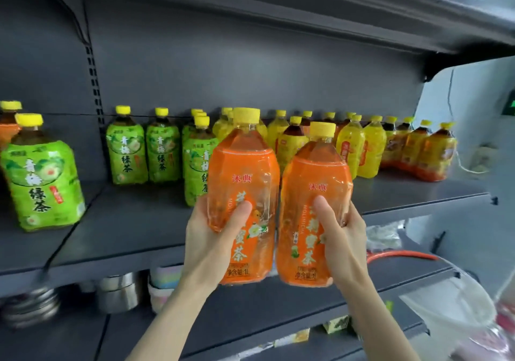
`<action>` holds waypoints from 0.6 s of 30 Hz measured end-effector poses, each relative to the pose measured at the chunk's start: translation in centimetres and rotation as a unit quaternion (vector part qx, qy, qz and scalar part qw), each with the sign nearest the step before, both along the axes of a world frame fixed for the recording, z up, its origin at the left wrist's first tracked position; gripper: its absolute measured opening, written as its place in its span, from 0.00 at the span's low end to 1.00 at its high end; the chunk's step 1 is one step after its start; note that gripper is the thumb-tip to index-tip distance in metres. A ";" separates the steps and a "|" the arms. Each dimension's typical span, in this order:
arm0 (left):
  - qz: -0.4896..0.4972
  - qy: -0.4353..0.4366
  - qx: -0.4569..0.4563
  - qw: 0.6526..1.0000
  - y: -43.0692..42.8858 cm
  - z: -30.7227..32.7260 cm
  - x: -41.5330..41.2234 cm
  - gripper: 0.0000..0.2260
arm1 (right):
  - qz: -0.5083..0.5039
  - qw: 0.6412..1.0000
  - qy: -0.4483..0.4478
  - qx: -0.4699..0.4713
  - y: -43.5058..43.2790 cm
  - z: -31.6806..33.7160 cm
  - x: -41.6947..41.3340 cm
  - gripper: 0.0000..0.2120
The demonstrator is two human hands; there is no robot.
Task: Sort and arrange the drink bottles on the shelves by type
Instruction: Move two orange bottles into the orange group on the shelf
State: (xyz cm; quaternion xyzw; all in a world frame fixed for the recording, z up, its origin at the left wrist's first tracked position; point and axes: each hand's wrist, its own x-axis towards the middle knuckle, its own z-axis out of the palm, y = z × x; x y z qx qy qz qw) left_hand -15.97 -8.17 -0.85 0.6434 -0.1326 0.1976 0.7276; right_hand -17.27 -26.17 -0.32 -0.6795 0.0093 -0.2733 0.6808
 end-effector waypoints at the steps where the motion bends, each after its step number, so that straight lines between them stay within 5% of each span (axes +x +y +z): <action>1: -0.008 -0.002 -0.002 1.000 -1.4 0.3 0.6 0.28 | -0.005 1.000 0.000 0.001 -1.3 0.1 0.4 0.27; 7: -0.042 -0.020 0.004 0.999 -8.7 0.7 5.7 0.21 | -0.025 1.000 -0.004 0.003 -8.3 0.2 5.0 0.27; 18: -0.075 0.013 -0.008 0.997 -20.4 0.1 18.5 0.25 | -0.025 0.999 -0.020 -0.015 -19.8 0.3 17.1 0.27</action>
